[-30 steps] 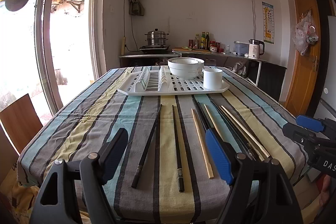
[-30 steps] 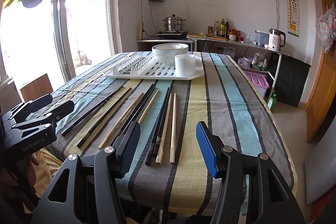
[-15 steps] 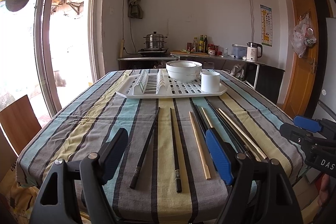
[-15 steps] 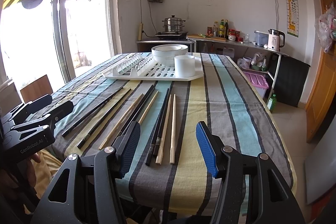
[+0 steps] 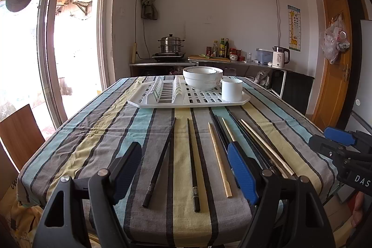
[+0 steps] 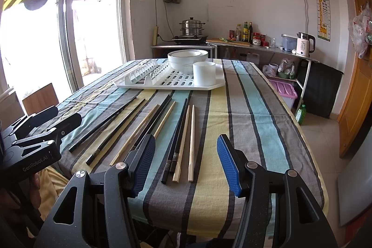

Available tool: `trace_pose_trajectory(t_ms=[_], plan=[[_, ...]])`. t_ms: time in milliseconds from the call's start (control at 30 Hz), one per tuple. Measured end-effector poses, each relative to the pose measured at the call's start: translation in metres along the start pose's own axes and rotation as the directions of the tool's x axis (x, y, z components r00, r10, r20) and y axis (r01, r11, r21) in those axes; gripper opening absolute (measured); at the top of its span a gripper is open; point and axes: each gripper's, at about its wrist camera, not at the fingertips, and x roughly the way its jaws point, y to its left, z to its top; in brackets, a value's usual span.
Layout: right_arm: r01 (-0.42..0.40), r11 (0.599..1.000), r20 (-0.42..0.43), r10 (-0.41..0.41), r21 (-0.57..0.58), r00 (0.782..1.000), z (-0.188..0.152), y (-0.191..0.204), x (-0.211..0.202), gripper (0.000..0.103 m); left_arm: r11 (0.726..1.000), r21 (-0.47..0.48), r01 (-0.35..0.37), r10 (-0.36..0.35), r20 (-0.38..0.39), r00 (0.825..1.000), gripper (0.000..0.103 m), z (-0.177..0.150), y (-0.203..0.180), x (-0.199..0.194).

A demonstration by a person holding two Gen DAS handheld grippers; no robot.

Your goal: Organize utensils

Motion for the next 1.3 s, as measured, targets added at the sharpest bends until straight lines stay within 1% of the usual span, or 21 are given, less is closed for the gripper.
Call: trace_pose_trajectory(t_ms=[733, 1300], plan=[[0.0, 1.0, 0.001, 0.0, 0.0, 1.0, 0.0, 0.0001, 0.0001, 0.056, 1.0, -0.021, 0.002, -0.002, -0.002, 1.0, 0.076, 0.0005, 0.002, 0.0003], [0.0, 1.0, -0.002, 0.0, 0.005, 1.0, 0.0034, -0.0002, -0.0062, 0.056, 1.0, 0.0, 0.002, -0.002, -0.015, 1.0, 0.074, 0.0004, 0.001, 0.0048]])
